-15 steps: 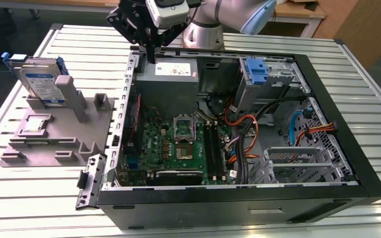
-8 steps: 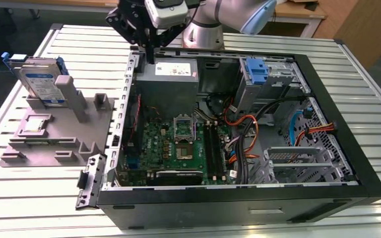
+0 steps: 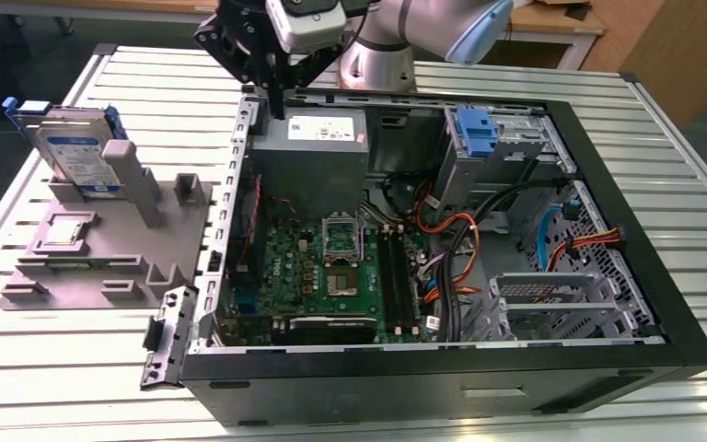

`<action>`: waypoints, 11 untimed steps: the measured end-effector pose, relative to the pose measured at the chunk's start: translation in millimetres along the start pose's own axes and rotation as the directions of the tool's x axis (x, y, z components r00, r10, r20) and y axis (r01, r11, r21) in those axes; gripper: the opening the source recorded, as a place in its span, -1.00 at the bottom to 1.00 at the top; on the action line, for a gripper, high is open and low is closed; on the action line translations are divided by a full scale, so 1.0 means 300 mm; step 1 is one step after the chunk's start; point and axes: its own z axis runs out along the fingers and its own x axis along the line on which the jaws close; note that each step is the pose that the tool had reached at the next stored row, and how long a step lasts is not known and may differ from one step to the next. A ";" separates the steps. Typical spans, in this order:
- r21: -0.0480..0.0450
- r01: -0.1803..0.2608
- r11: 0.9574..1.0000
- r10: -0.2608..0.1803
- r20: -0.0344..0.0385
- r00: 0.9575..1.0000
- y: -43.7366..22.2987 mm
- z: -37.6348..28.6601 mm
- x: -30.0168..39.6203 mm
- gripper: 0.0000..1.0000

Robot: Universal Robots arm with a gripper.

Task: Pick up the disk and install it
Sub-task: 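Reach for the disk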

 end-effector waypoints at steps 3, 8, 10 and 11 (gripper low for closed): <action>0.000 0.000 1.000 0.000 0.000 1.000 0.000 0.001 0.002 -0.80; 0.000 0.000 1.000 0.000 -0.002 1.000 -0.001 0.002 0.006 -0.80; 0.000 0.000 1.000 0.000 -0.002 1.000 -0.001 0.003 0.007 -0.80; 0.000 0.000 1.000 0.000 -0.003 1.000 -0.001 0.003 0.008 -0.80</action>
